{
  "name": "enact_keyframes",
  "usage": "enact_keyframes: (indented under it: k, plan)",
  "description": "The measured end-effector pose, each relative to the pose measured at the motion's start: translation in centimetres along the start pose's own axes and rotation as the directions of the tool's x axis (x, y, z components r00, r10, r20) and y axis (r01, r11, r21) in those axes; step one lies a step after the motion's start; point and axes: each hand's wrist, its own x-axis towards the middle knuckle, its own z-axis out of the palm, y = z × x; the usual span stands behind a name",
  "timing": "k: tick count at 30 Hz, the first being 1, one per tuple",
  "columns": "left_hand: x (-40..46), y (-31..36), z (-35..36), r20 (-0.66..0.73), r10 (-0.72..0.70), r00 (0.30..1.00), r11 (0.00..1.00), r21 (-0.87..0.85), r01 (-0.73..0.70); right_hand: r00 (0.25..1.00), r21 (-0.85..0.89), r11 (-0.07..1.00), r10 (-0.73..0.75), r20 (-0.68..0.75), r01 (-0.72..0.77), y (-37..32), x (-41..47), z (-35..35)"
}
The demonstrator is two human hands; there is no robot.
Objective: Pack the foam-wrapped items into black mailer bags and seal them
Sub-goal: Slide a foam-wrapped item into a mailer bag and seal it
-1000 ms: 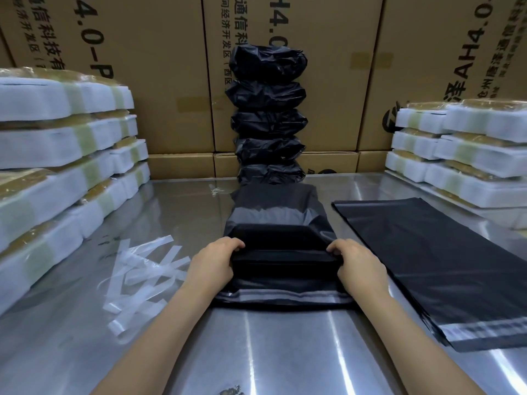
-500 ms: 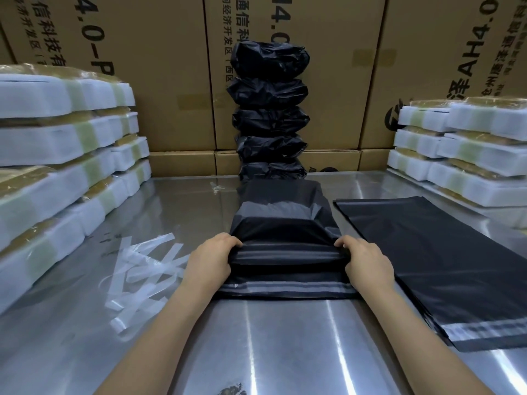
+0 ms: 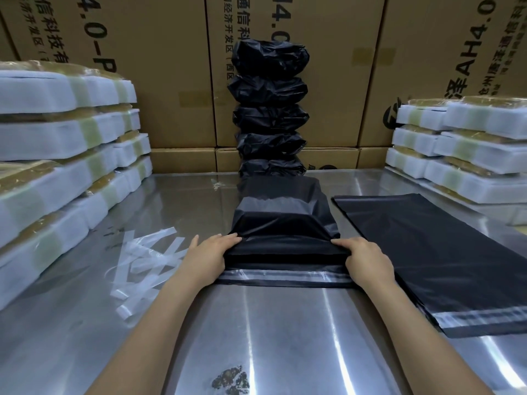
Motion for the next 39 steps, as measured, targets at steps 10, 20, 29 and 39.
enact_keyframes:
  k: [10, 20, 29, 39]
  plan:
    - [-0.4, 0.2, -0.1, 0.137, -0.057, 0.989, 0.964, -0.251, 0.091, 0.991, -0.074, 0.997, 0.021, 0.135, -0.011, -0.6, -0.7, -1.1]
    - [0.1, 7.9, 1.0, -0.231, 0.168, 0.958, 0.947, -0.231, -0.222, 0.839, 0.029, 0.846, -0.522, -0.150, 0.532, -7.3, -1.8, 1.4]
    - [1.5, 6.7, 3.2, -0.172, -0.001, 0.985, 0.985, -0.169, -0.029, 0.976, -0.006, 0.976, -0.216, 0.003, 0.216, -5.3, 0.5, 3.7]
    - [1.0, 4.1, 2.3, -0.186, -0.101, 0.977, 0.992, -0.093, 0.084, 0.996, -0.091, 0.996, -0.012, -0.084, 0.004, -3.6, -0.4, 2.6]
